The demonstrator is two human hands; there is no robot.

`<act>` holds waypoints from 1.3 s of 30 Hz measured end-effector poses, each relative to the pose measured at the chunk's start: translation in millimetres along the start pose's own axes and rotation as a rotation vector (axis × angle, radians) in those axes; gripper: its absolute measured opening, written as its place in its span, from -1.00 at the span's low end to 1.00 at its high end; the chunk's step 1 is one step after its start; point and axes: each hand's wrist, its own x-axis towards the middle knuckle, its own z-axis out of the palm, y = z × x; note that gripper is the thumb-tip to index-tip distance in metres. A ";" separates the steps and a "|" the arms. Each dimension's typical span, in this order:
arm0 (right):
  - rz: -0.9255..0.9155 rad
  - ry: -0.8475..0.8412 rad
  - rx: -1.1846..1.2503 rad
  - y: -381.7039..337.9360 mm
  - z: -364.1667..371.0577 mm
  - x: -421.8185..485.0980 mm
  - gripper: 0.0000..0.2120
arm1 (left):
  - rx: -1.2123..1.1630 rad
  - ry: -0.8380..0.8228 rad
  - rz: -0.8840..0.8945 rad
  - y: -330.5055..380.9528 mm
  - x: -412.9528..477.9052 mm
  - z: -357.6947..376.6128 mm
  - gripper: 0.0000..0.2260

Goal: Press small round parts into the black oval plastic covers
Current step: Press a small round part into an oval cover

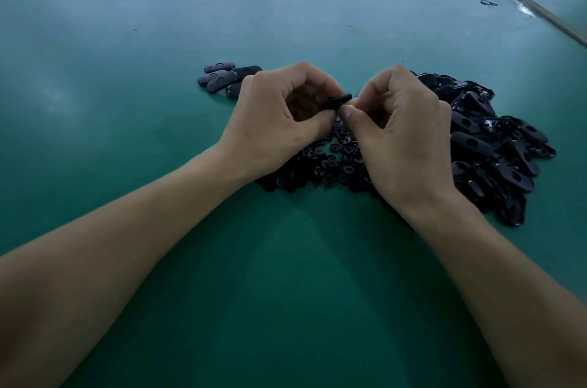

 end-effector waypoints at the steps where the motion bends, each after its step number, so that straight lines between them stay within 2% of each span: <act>1: -0.008 -0.002 -0.009 -0.4 0.7 -0.5 -0.73 | 0.031 0.013 0.011 -0.3 -0.1 0.4 -0.80; 5: -0.049 -0.028 0.022 -0.5 3.0 -2.0 -0.84 | 0.125 0.061 0.051 -0.8 -1.0 1.0 -0.86; 10: -0.075 -0.050 0.052 -3.5 2.6 -1.8 -0.78 | 0.162 0.099 0.052 -0.6 0.1 0.8 -0.89; 13: -0.066 -0.036 0.039 -1.3 2.5 -0.5 -0.85 | 0.175 0.098 0.058 -0.7 0.7 0.6 -0.89; 16: -0.070 -0.006 0.003 1.8 1.7 1.2 -0.89 | 0.130 0.070 0.048 -0.2 0.5 1.1 -0.85; 19: -0.065 -0.032 0.002 5.2 1.2 3.3 -0.78 | 0.023 0.033 0.007 0.2 1.1 0.1 -0.81; 23: -0.025 -0.065 0.129 9.6 1.0 6.1 -0.84 | -0.089 -0.001 -0.035 -1.1 2.1 -1.7 -0.82; 28: -0.007 -0.051 0.211 13.2 -0.5 8.3 -0.85 | -0.117 -0.006 -0.059 -2.2 2.6 -2.8 -0.81; 39: -0.005 -0.109 0.038 5.0 -0.8 6.8 -0.93 | -0.108 0.007 -0.087 -3.7 4.5 -3.4 -0.79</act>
